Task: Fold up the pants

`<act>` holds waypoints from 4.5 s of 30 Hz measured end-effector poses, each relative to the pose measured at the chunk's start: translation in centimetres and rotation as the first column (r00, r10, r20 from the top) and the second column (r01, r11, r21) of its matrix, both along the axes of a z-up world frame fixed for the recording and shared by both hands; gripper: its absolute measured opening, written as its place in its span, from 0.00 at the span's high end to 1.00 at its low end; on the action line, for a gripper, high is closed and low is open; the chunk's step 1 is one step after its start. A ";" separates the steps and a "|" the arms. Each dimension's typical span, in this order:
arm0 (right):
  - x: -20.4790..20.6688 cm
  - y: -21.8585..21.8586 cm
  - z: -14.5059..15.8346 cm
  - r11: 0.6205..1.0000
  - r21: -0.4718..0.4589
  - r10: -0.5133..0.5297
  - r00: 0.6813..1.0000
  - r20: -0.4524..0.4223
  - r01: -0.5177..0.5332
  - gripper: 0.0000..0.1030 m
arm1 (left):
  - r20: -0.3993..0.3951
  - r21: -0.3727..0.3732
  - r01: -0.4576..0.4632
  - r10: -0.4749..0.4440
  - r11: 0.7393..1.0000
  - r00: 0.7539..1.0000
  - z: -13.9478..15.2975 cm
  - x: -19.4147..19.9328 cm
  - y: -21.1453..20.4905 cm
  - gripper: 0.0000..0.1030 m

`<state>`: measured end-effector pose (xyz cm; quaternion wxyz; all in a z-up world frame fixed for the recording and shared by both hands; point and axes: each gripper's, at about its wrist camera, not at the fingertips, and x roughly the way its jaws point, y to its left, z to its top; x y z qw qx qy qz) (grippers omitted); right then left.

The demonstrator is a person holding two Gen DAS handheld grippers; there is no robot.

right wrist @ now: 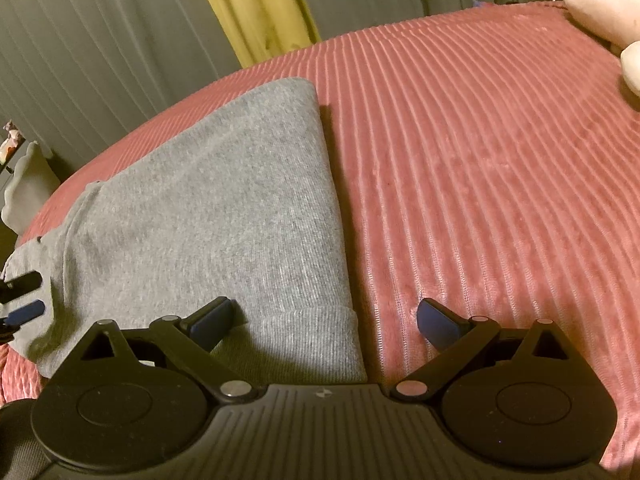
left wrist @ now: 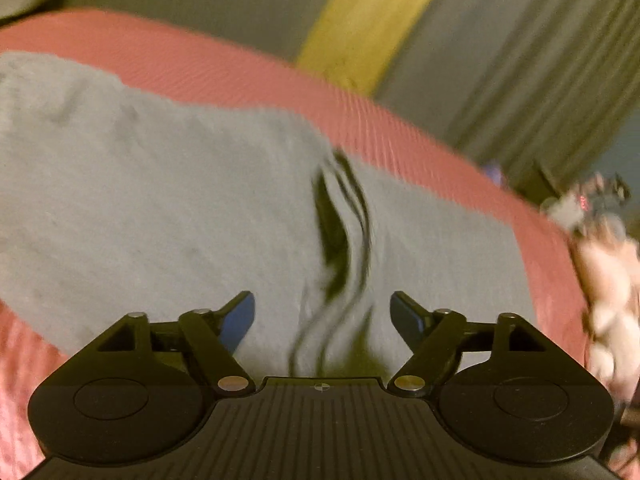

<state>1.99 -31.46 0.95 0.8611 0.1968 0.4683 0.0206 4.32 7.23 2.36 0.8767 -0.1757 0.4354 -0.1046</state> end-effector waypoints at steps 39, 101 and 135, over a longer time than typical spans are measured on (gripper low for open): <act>0.2 0.2 -0.2 1.000 -0.010 -0.008 1.000 -0.004 0.008 0.04 | -0.060 -0.435 -0.662 0.714 0.610 0.697 0.0 -6.0 24.9 0.29; -0.1 0.3 0.3 0.999 -0.014 -0.040 0.999 0.021 0.041 0.04 | 0.490 -0.115 -0.262 0.284 0.958 0.824 14.6 -0.6 8.8 0.61; 1.2 1.5 0.5 0.890 0.441 -0.134 0.991 0.003 0.119 0.27 | -0.061 0.149 -0.363 0.375 0.920 0.925 1.9 -1.1 0.9 0.08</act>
